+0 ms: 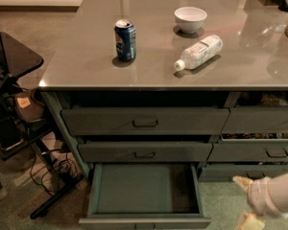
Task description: Close bottom drawer
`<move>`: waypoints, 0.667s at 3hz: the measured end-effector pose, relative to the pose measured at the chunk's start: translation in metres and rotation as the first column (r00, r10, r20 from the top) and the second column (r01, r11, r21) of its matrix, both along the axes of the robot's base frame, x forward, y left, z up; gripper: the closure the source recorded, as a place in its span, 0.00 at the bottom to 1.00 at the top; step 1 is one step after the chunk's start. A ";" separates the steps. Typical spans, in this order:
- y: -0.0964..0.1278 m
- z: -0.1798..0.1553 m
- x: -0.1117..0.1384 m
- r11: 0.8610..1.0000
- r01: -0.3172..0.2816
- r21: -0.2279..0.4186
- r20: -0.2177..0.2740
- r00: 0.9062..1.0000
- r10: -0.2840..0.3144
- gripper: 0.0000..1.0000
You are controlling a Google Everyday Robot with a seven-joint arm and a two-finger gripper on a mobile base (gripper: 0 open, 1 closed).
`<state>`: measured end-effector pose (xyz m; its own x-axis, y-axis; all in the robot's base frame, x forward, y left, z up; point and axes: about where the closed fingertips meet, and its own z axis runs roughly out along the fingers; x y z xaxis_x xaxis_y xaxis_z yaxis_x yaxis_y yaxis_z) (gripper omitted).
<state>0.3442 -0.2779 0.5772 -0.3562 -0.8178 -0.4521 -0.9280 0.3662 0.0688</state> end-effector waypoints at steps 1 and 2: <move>-0.004 -0.060 -0.043 0.998 0.046 0.051 -0.053 0.998 -0.044 0.00; 0.010 -0.105 -0.079 0.994 0.049 0.102 -0.091 0.995 -0.040 0.00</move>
Offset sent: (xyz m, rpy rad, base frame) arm -0.1167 0.0249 -0.1506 0.1562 0.1204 -0.0426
